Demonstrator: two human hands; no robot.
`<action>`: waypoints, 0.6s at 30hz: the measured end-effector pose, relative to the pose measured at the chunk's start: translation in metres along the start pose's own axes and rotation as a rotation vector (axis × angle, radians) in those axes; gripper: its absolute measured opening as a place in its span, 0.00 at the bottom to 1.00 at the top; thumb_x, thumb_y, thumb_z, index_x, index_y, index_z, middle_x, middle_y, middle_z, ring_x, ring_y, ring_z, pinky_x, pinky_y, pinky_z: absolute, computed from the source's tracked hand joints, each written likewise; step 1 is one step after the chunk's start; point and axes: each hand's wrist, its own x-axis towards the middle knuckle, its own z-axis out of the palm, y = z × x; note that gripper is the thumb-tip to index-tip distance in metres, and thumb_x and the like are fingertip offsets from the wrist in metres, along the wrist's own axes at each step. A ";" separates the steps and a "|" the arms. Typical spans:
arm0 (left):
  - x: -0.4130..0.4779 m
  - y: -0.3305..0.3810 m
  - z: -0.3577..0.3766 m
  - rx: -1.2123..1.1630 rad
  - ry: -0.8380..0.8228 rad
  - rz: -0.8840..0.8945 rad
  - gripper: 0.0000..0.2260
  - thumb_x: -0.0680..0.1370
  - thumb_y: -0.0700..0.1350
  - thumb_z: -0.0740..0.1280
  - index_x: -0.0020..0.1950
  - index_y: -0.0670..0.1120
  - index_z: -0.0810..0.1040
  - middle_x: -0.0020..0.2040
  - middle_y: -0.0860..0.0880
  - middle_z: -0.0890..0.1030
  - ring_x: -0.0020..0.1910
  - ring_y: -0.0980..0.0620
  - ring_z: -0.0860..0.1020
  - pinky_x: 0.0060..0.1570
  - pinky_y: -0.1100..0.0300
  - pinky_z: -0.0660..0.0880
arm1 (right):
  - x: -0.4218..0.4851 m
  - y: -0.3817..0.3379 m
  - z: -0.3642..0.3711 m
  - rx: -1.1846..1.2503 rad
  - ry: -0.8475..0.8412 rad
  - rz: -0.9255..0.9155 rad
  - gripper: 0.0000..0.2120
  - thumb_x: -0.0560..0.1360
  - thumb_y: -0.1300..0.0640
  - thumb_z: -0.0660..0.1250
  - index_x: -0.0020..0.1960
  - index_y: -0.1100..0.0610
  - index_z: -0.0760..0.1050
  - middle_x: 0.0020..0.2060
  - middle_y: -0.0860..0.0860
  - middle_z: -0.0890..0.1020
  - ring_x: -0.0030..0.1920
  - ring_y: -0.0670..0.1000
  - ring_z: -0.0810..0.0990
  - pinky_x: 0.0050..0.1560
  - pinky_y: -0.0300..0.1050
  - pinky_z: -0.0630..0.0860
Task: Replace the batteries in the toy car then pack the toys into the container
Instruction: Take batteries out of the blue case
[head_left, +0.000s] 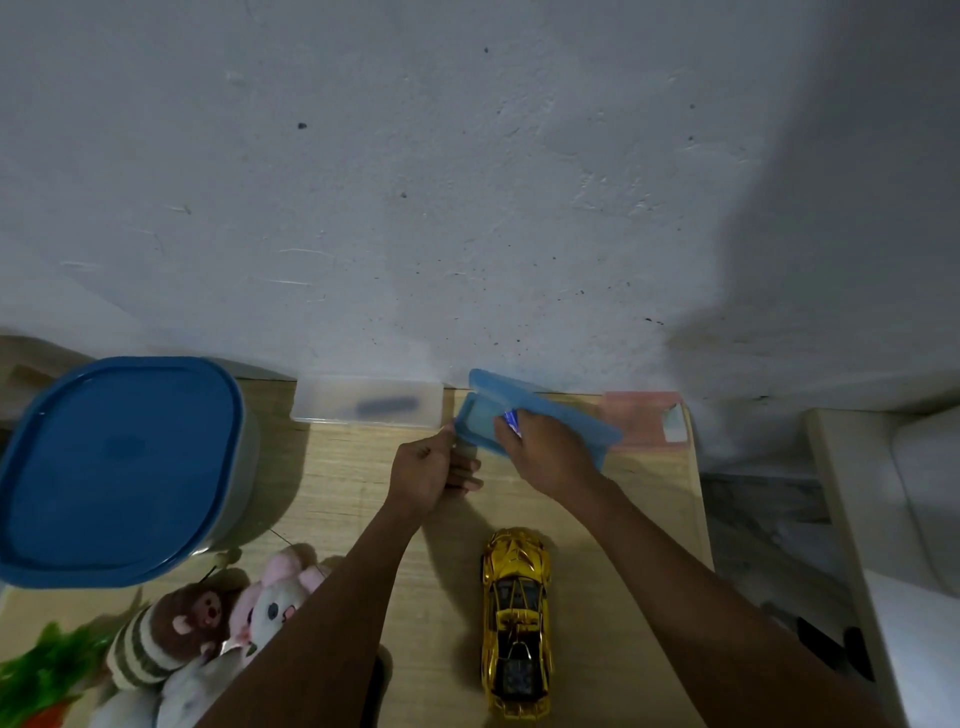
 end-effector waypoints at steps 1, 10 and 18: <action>0.000 -0.001 0.001 -0.008 0.006 0.008 0.21 0.82 0.53 0.62 0.46 0.35 0.83 0.38 0.38 0.85 0.32 0.42 0.83 0.35 0.53 0.80 | -0.008 0.007 0.000 0.024 -0.012 -0.002 0.21 0.82 0.43 0.52 0.44 0.58 0.72 0.37 0.55 0.81 0.39 0.56 0.81 0.38 0.49 0.74; -0.004 -0.006 0.011 0.227 0.201 0.314 0.07 0.80 0.46 0.65 0.54 0.49 0.83 0.36 0.45 0.84 0.33 0.46 0.84 0.35 0.50 0.83 | -0.036 0.040 -0.004 -0.004 -0.119 0.007 0.17 0.80 0.40 0.56 0.46 0.52 0.73 0.39 0.49 0.83 0.40 0.49 0.80 0.41 0.45 0.72; 0.002 -0.002 0.015 0.208 0.275 0.252 0.11 0.80 0.42 0.65 0.39 0.43 0.80 0.33 0.43 0.84 0.30 0.47 0.84 0.38 0.50 0.83 | -0.028 0.053 0.011 0.010 0.019 -0.014 0.16 0.79 0.43 0.62 0.61 0.50 0.78 0.54 0.51 0.82 0.52 0.52 0.80 0.47 0.44 0.74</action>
